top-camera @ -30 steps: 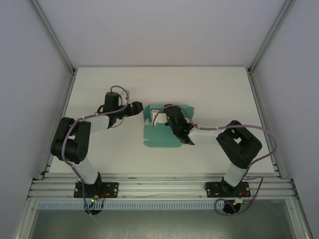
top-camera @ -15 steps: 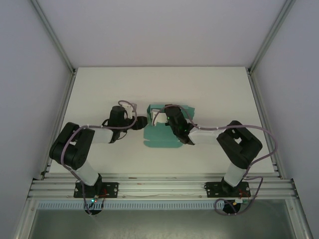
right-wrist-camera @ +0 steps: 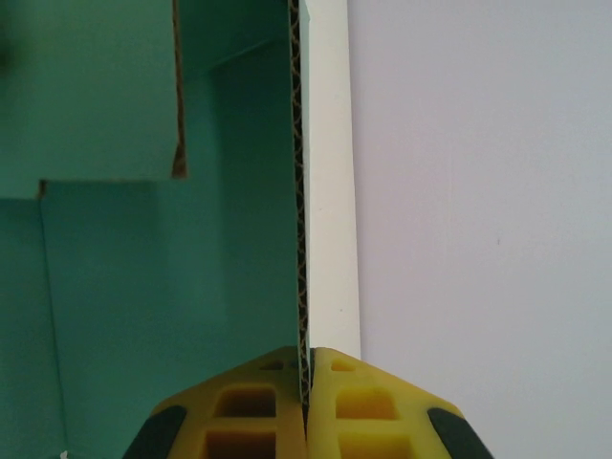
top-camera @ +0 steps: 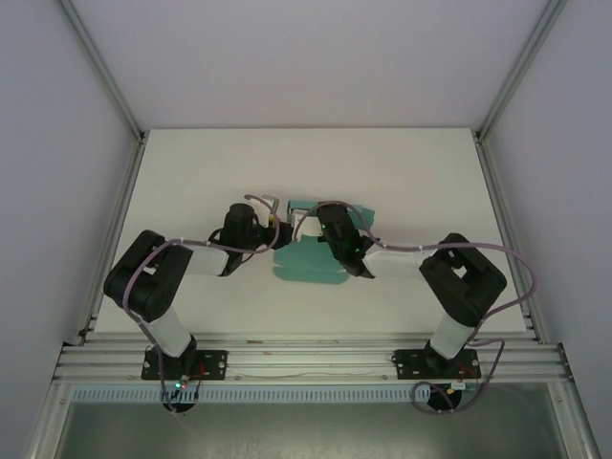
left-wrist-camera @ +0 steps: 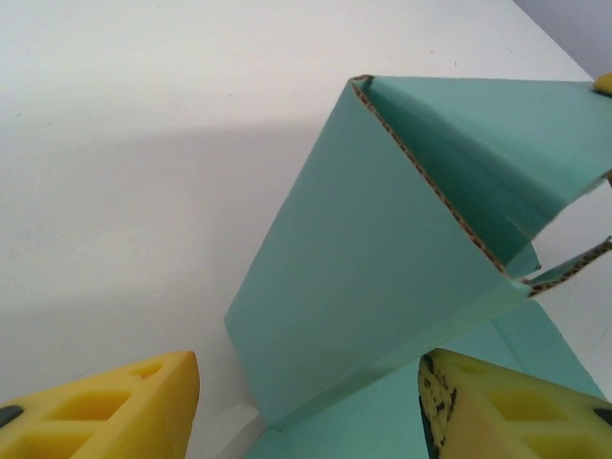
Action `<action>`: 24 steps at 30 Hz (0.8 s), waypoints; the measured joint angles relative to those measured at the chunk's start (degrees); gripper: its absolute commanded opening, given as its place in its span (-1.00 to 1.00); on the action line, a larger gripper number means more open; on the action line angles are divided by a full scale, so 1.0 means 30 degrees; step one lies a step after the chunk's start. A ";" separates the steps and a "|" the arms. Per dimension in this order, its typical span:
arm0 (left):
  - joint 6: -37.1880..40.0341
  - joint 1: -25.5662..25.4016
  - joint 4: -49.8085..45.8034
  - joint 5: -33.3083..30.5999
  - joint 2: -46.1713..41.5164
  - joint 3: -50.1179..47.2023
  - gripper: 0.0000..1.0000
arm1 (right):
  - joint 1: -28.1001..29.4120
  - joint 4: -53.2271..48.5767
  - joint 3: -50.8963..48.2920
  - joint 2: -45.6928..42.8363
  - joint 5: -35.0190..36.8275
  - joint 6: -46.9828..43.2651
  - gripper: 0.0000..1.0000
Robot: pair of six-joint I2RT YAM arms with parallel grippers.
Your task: Assemble paper box
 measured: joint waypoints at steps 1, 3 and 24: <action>0.0080 -0.0109 0.0000 -0.0131 0.0080 0.0095 0.24 | 0.0000 -0.0058 0.0000 -0.0007 0.0000 0.0066 -1.00; 0.0255 -0.0342 0.0007 -0.0415 0.0240 0.0226 0.24 | 0.0000 -0.0189 0.0000 -0.0007 0.0000 0.0138 -1.00; 0.1246 -0.1545 0.0525 -0.3016 0.0306 0.0066 -0.39 | 0.0000 -0.1974 0.0000 -0.0867 -0.0350 0.1647 -1.00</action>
